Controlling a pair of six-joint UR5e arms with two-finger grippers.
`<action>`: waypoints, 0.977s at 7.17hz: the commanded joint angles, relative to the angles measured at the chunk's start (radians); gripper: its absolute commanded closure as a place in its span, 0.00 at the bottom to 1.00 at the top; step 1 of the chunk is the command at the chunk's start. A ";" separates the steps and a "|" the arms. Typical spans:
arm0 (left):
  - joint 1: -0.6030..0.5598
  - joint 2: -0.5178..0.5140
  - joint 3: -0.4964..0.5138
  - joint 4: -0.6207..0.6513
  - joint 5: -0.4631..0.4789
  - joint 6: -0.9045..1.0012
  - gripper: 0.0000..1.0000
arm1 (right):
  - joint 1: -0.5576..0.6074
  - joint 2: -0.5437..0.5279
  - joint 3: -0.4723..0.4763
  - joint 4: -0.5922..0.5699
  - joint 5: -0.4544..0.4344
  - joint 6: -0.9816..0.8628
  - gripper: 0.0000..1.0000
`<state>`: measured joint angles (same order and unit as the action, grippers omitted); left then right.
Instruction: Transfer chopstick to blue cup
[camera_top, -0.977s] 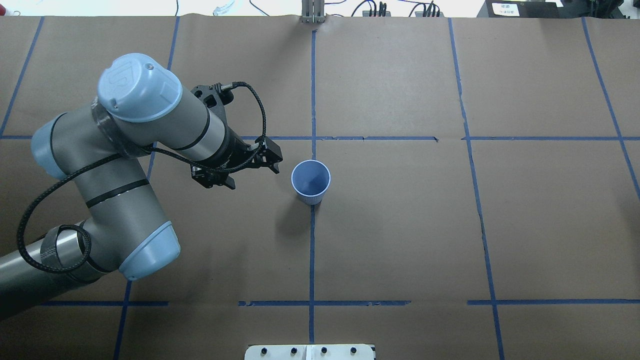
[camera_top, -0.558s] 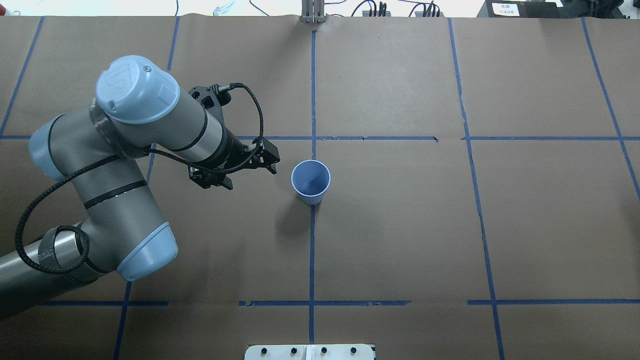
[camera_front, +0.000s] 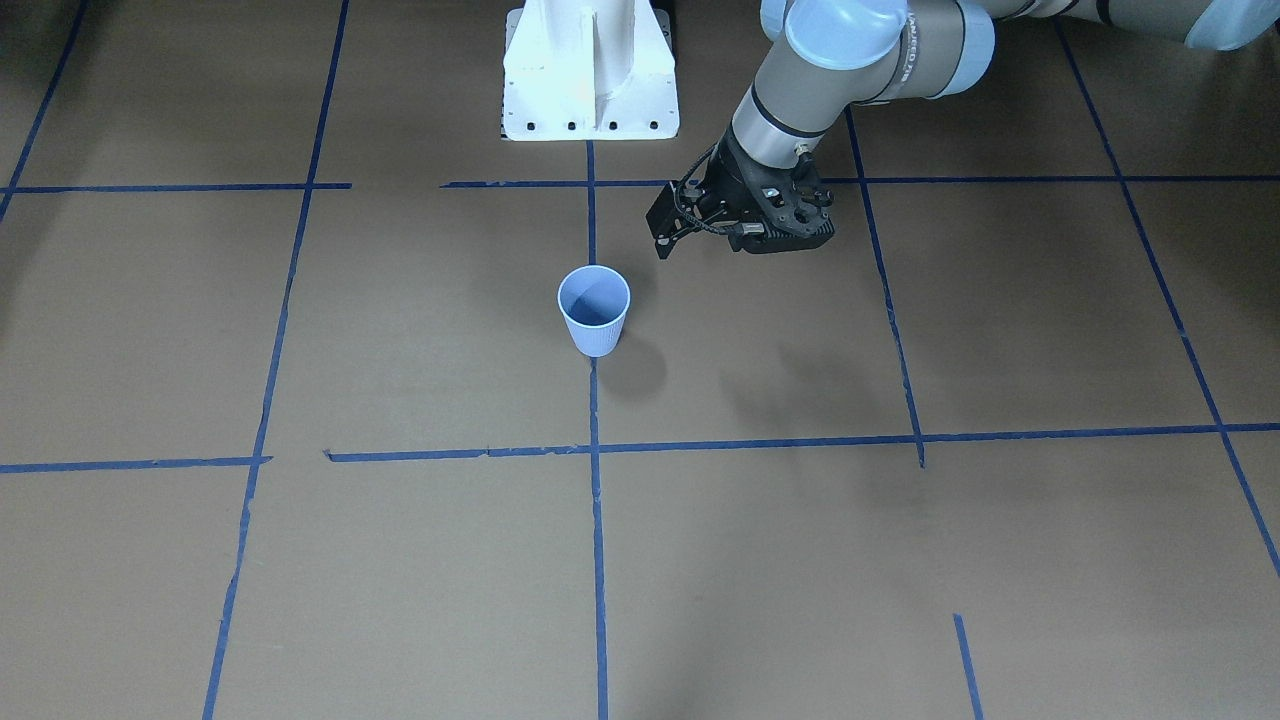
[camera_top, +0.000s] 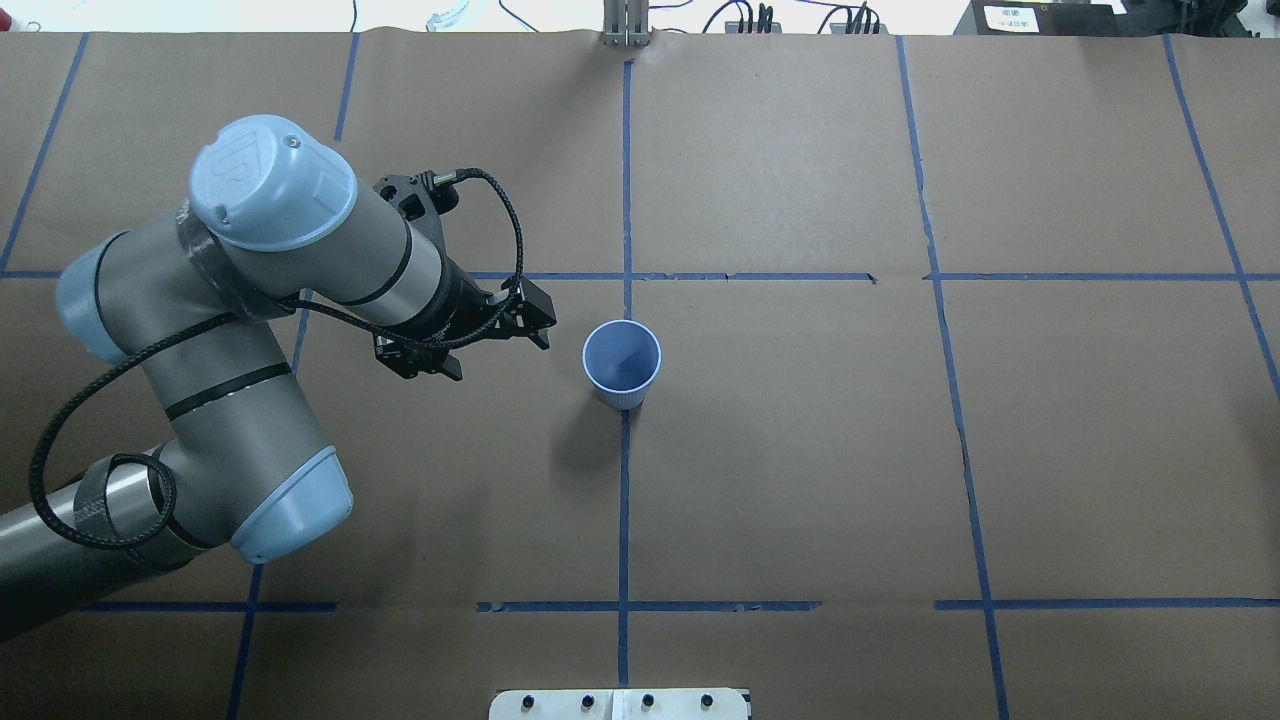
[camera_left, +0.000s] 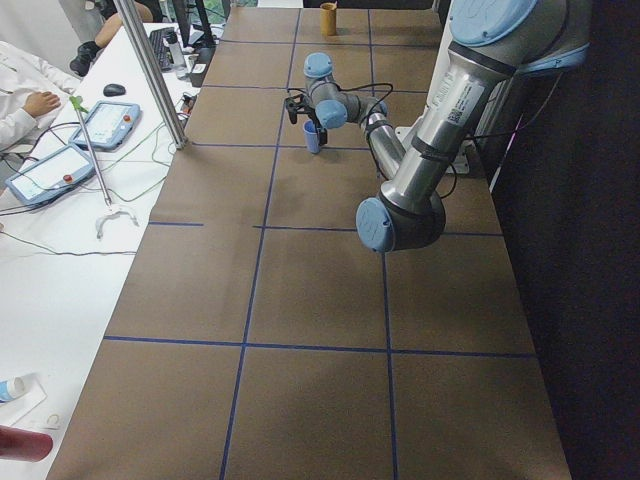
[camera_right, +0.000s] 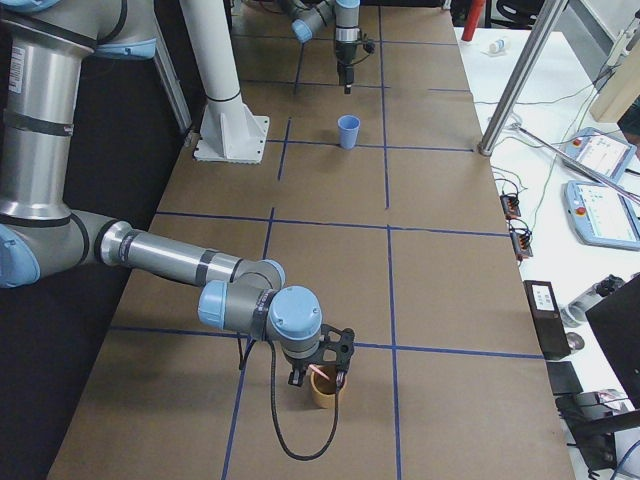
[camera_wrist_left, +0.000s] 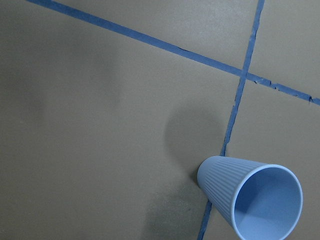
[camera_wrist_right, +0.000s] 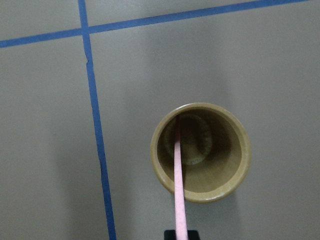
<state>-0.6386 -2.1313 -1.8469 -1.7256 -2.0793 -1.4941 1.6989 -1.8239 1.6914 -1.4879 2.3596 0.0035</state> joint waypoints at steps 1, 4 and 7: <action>0.001 0.001 0.000 -0.002 0.001 0.000 0.00 | 0.049 -0.011 0.082 -0.012 -0.010 0.000 1.00; 0.005 -0.001 0.000 -0.015 0.014 -0.002 0.00 | 0.106 -0.058 0.355 -0.224 0.001 0.001 1.00; 0.002 0.017 -0.037 -0.019 0.015 -0.002 0.00 | -0.021 0.038 0.444 -0.327 0.304 0.186 1.00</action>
<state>-0.6357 -2.1269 -1.8650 -1.7435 -2.0653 -1.4960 1.7539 -1.8361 2.1144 -1.7989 2.5430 0.0925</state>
